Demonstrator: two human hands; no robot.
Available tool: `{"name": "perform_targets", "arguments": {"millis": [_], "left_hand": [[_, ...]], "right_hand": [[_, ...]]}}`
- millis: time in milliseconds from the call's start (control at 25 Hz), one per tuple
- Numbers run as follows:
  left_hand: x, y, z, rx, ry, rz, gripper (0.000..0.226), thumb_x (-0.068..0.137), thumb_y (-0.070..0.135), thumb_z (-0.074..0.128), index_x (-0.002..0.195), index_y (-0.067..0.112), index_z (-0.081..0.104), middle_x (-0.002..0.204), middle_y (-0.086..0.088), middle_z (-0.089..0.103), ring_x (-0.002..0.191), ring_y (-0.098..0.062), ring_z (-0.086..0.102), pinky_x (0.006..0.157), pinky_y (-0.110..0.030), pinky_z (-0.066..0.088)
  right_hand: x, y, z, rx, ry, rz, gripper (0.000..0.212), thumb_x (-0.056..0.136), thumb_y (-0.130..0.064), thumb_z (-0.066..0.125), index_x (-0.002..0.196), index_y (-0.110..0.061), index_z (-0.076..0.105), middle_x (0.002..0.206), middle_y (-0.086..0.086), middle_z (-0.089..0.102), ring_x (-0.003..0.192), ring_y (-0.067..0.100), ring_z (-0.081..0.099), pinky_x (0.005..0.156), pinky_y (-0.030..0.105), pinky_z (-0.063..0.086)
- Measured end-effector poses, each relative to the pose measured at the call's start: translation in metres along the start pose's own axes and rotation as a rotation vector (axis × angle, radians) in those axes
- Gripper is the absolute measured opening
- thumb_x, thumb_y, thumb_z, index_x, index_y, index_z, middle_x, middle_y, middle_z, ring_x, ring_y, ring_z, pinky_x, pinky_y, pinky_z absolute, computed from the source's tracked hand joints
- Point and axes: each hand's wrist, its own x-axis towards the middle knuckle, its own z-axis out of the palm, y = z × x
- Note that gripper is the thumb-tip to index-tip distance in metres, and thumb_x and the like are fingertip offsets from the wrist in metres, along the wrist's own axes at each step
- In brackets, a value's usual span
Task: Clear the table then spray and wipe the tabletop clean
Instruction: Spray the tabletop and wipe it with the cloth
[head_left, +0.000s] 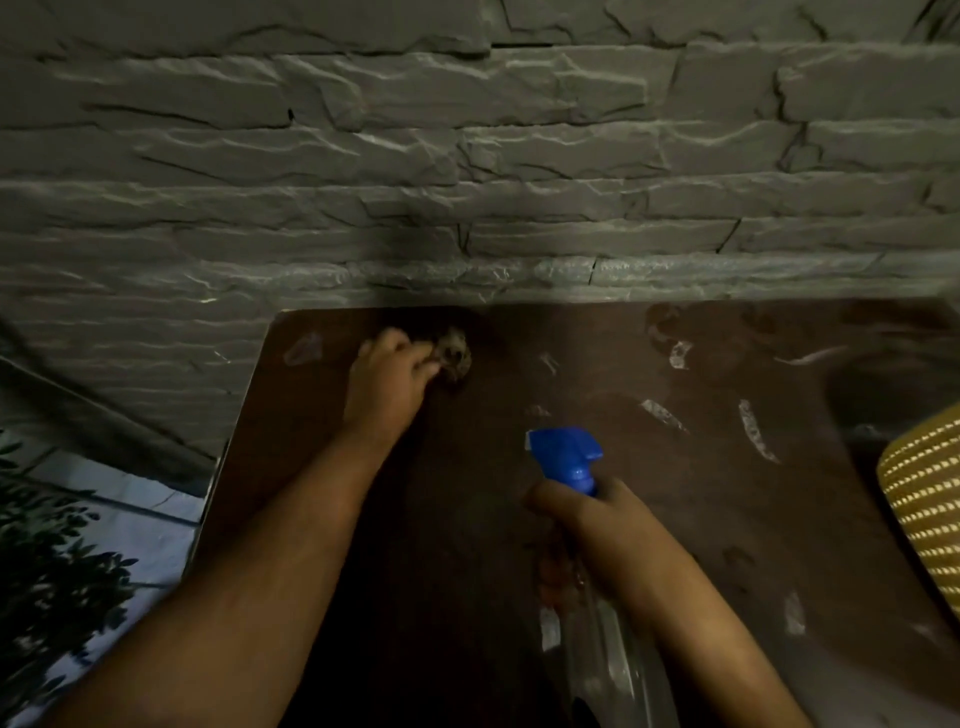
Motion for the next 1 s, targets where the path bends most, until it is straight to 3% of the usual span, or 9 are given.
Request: {"name": "perform_targets", "arguments": {"millis": [120, 240, 320, 440, 560, 680, 760, 880, 1000], "left_hand": [[0.000, 0.040, 0.007, -0.032, -0.015, 0.001, 0.024, 0.090, 0.033, 0.059, 0.112, 0.024, 0.066, 0.114, -0.005, 0.053, 0.100, -0.028, 0.048, 0.084, -0.039, 0.044], [-0.111, 0.034, 0.008, -0.096, -0.111, 0.276, 0.022, 0.086, 0.042, 0.050, 0.104, 0.036, 0.060, 0.102, 0.008, 0.047, 0.089, -0.016, 0.049, 0.071, -0.028, 0.045], [-0.135, 0.011, 0.002, -0.086, -0.076, 0.353, 0.028, 0.086, 0.045, 0.043, 0.108, 0.040, 0.059, 0.104, 0.011, 0.046, 0.088, -0.011, 0.049, 0.072, -0.022, 0.043], [-0.058, 0.004, -0.005, -0.007, -0.037, 0.125, 0.030, 0.093, 0.040, 0.048, 0.116, 0.029, 0.063, 0.117, -0.001, 0.050, 0.098, -0.022, 0.050, 0.082, -0.032, 0.043], [-0.017, 0.031, 0.001, -0.043, -0.063, -0.052, 0.030, 0.093, 0.035, 0.055, 0.119, 0.023, 0.064, 0.121, -0.006, 0.050, 0.107, -0.028, 0.046, 0.091, -0.034, 0.041], [-0.101, 0.050, 0.003, -0.118, -0.181, 0.217, 0.026, 0.087, 0.034, 0.059, 0.110, 0.026, 0.065, 0.108, -0.005, 0.054, 0.093, -0.027, 0.051, 0.077, -0.033, 0.043], [-0.147, 0.033, -0.004, -0.098, -0.215, 0.364, 0.026, 0.084, 0.038, 0.056, 0.109, 0.031, 0.063, 0.104, -0.001, 0.054, 0.088, -0.022, 0.052, 0.072, -0.032, 0.042], [-0.102, 0.002, -0.012, -0.031, -0.108, 0.122, 0.027, 0.088, 0.034, 0.060, 0.110, 0.021, 0.067, 0.109, -0.008, 0.058, 0.095, -0.028, 0.056, 0.084, -0.038, 0.046], [-0.053, 0.017, -0.012, -0.025, -0.030, -0.100, 0.031, 0.090, 0.033, 0.060, 0.118, 0.019, 0.065, 0.118, -0.012, 0.054, 0.105, -0.032, 0.053, 0.093, -0.037, 0.043]], "right_hand": [[0.000, 0.005, 0.006, -0.023, 0.006, -0.006, 0.021, 0.080, -0.029, 0.070, 0.088, -0.015, 0.056, 0.062, 0.011, 0.062, 0.055, 0.027, 0.060, 0.064, 0.044, 0.055], [-0.005, 0.004, 0.008, -0.006, -0.046, 0.009, 0.019, 0.081, -0.030, 0.069, 0.087, -0.016, 0.058, 0.057, 0.005, 0.063, 0.054, 0.022, 0.061, 0.060, 0.038, 0.055], [-0.005, 0.003, 0.006, 0.007, -0.063, 0.012, 0.020, 0.081, -0.030, 0.069, 0.088, -0.017, 0.057, 0.056, 0.004, 0.064, 0.052, 0.019, 0.060, 0.054, 0.033, 0.055], [-0.002, 0.002, 0.007, -0.015, -0.049, -0.002, 0.021, 0.081, -0.029, 0.070, 0.089, -0.017, 0.056, 0.063, 0.008, 0.063, 0.052, 0.020, 0.060, 0.052, 0.030, 0.053], [-0.006, 0.005, 0.012, -0.058, -0.031, -0.021, 0.018, 0.082, -0.030, 0.068, 0.087, -0.017, 0.057, 0.064, 0.009, 0.064, 0.054, 0.023, 0.061, 0.060, 0.038, 0.055], [-0.009, 0.009, 0.005, -0.081, -0.035, -0.007, 0.023, 0.081, -0.033, 0.067, 0.092, -0.014, 0.061, 0.073, 0.012, 0.066, 0.063, 0.027, 0.063, 0.076, 0.052, 0.056], [-0.012, 0.012, -0.005, -0.084, -0.013, -0.008, 0.026, 0.079, -0.034, 0.068, 0.092, -0.012, 0.062, 0.068, 0.010, 0.066, 0.061, 0.026, 0.064, 0.073, 0.051, 0.057], [-0.015, 0.027, -0.015, -0.084, -0.036, 0.004, 0.031, 0.079, -0.034, 0.070, 0.095, -0.010, 0.058, 0.054, 0.002, 0.064, 0.052, 0.022, 0.064, 0.065, 0.046, 0.059], [-0.021, 0.039, -0.019, -0.064, -0.049, 0.016, 0.034, 0.080, -0.034, 0.068, 0.100, -0.009, 0.057, 0.055, 0.003, 0.063, 0.048, 0.019, 0.063, 0.053, 0.036, 0.058]]}}
